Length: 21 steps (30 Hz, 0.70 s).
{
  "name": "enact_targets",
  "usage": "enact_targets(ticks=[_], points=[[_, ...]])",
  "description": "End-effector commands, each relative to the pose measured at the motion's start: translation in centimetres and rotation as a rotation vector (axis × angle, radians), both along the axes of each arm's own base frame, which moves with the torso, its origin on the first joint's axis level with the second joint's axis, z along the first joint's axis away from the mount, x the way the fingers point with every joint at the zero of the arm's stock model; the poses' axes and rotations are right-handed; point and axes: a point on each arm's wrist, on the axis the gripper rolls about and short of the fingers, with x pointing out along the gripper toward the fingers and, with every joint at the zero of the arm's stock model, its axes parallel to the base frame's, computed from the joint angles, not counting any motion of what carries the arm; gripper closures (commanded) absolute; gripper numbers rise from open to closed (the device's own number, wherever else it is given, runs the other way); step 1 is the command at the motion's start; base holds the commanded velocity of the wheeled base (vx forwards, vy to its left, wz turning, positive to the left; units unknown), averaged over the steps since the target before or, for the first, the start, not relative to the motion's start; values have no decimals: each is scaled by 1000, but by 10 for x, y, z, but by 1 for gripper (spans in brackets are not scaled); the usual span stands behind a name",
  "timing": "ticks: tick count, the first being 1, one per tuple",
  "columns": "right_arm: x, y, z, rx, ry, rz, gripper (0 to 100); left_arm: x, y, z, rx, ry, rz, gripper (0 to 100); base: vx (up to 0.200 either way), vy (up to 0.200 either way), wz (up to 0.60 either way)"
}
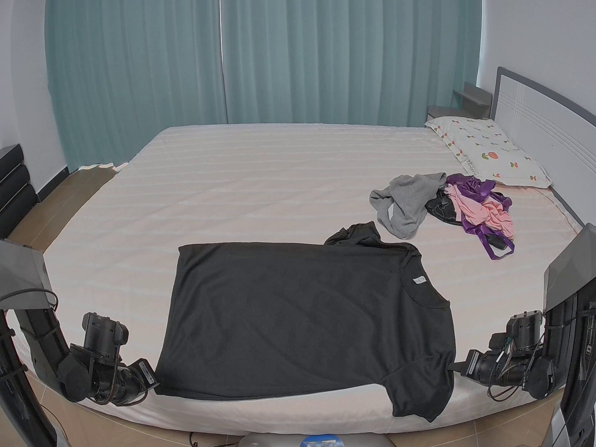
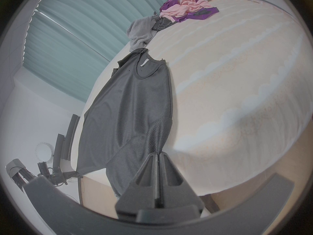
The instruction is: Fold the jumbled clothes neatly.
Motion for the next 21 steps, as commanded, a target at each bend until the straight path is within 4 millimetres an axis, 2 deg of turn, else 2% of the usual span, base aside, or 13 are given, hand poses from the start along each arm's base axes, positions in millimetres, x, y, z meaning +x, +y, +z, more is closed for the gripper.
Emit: enact_targets(ticks=[1,21], points=[[-5,-1,3,-42,10,-24,100,0,2,0,1,2,7,100,0,0,0],[-27,-5,25,-136,95,64,100,-3,8,0,36,7,-22,100,0,0,0]])
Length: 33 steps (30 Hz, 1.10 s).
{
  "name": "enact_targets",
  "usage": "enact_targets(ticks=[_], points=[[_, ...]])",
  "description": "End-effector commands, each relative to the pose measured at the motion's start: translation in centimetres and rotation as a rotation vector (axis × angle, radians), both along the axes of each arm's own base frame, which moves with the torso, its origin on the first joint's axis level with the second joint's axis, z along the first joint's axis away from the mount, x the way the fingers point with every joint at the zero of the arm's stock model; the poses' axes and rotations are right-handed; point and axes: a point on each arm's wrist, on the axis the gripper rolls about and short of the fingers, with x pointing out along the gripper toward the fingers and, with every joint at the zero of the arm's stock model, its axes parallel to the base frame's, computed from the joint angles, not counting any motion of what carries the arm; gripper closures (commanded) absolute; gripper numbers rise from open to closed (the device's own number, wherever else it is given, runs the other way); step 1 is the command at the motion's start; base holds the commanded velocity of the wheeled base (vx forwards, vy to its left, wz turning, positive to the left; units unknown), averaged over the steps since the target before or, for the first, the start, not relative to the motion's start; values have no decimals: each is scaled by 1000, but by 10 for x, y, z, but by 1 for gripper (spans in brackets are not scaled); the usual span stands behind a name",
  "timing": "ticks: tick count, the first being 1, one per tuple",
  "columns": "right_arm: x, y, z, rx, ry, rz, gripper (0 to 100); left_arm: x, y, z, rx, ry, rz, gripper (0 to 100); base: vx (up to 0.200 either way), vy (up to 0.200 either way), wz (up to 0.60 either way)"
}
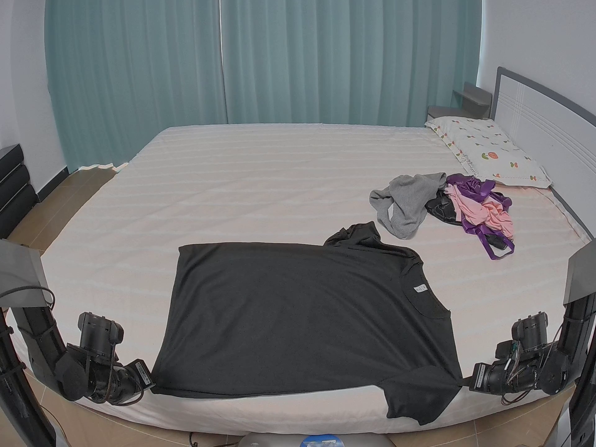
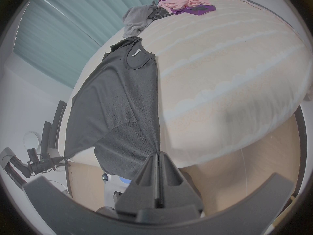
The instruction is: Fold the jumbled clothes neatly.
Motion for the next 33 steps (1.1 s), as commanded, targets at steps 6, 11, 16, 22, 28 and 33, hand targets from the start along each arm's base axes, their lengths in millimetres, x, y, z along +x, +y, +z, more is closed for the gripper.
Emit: enact_targets(ticks=[6,11,16,22,28,33], points=[[-7,-2,13,-20,-31,27,100,-1,12,2,33,-6,2,100,0,0,0],[-11,-1,17,-23,-24,38,100,-2,15,4,42,-18,3,100,0,0,0],[-18,0,17,-52,20,91,100,-6,15,9,45,-27,-4,100,0,0,0],[-21,1,16,-59,39,126,100,-13,15,7,72,-2,-51,100,0,0,0],[-23,1,14,-67,57,141,100,-14,15,6,71,4,-55,100,0,0,0],[-22,0,13,-69,65,136,100,-11,13,7,-23,-15,-92,100,0,0,0]])
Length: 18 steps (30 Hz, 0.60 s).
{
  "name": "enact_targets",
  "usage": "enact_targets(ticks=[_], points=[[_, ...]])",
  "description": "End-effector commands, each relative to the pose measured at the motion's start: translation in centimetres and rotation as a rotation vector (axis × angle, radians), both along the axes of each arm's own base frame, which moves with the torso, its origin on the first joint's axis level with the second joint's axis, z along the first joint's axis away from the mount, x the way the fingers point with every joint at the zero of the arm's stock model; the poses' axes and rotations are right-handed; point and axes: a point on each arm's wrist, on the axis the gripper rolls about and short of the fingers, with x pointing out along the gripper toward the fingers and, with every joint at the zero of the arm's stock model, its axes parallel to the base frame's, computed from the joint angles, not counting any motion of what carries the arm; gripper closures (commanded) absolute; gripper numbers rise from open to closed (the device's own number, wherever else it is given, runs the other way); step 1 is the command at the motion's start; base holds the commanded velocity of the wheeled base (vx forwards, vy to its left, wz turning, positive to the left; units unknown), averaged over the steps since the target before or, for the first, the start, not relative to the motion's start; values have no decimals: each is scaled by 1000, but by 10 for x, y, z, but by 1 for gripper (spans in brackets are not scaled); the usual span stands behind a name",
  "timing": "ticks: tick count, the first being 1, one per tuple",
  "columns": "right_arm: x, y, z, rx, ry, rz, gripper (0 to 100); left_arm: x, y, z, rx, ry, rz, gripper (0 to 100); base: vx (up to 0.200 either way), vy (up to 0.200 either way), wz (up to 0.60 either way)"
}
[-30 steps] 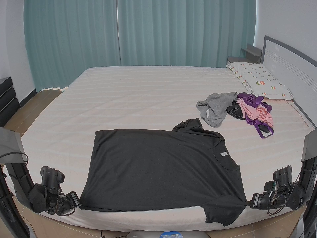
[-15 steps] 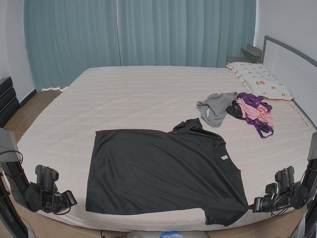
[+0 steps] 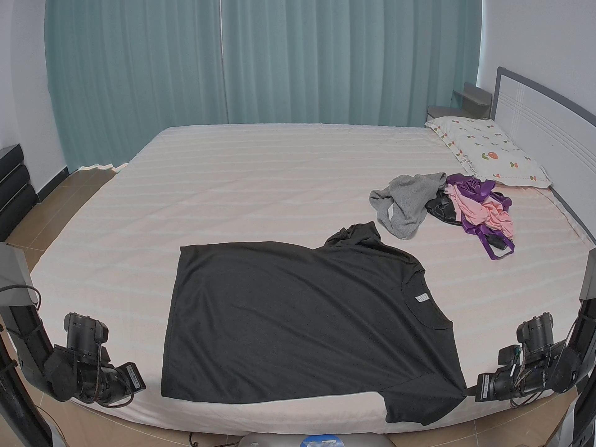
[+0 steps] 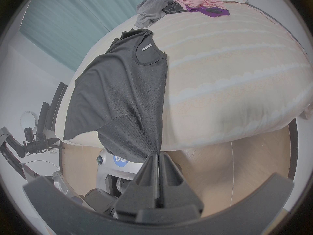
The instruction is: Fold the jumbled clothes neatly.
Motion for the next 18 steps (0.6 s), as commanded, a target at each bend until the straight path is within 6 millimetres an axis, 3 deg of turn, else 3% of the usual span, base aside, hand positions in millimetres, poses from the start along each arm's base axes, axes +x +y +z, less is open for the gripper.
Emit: enact_targets(ticks=[1,4,5,11,18], points=[[-5,-1,-3,-2,27,-3,100,0,-1,1,-71,-4,-30,100,0,0,0],[-4,-1,-5,-2,35,-3,100,0,-2,0,-124,4,-43,100,0,0,0],[-3,-1,-5,-2,35,-3,100,0,-2,0,-135,3,-42,0,0,0,0],[-2,0,-6,3,39,-3,100,-5,-5,0,-270,-6,-129,0,0,0,0],[-2,0,-6,3,37,-3,100,-2,-9,-3,-274,-18,-155,0,0,0,0]])
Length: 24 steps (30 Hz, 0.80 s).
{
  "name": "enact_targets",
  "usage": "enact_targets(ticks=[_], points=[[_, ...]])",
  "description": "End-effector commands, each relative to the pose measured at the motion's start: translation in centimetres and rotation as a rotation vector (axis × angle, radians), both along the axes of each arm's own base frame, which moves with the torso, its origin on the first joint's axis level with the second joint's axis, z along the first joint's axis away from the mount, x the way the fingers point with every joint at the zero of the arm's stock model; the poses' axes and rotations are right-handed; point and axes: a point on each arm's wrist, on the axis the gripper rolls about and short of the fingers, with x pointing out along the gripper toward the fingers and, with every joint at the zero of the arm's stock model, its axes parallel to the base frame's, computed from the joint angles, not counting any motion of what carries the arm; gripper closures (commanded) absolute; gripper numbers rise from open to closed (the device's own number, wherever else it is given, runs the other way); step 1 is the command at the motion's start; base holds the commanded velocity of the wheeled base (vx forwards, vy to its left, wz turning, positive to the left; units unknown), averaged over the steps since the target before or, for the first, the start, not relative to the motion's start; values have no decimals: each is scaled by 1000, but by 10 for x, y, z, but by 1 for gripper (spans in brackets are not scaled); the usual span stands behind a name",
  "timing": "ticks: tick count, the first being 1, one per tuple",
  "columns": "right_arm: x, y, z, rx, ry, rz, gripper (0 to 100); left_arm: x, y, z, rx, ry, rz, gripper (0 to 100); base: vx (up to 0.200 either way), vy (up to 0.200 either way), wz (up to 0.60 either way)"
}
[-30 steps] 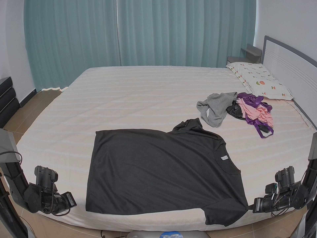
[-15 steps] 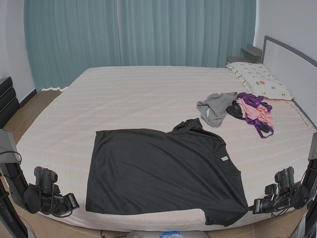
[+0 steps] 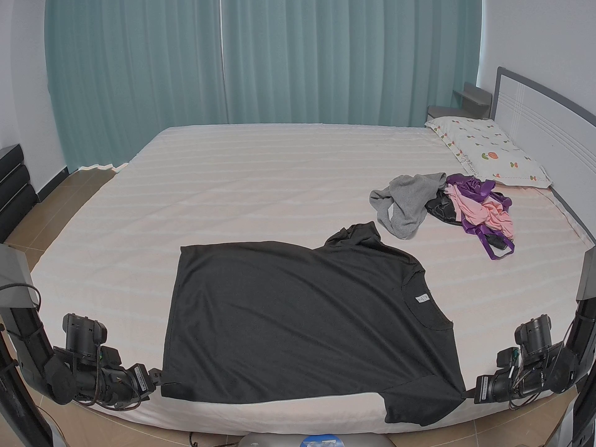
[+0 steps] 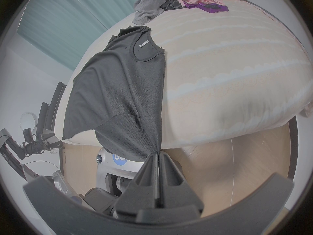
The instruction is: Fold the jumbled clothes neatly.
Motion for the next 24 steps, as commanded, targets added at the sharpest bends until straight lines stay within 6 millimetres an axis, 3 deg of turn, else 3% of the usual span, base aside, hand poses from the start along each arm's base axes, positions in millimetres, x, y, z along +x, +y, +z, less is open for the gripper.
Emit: enact_targets(ticks=[1,11,22,23,24], points=[[-2,0,-1,2,11,3,100,0,-3,-6,3,23,-18,0,0,0,0],[-2,0,-1,2,8,1,100,5,-28,-23,155,28,-72,0,0,0,0],[-2,0,-1,1,8,0,100,13,-29,-27,145,-11,-56,0,0,0,0],[-2,0,-1,2,8,1,100,15,-29,-28,145,-21,-54,100,0,0,0],[-2,0,-1,2,8,3,100,15,-30,-29,144,-30,-53,100,0,0,0]])
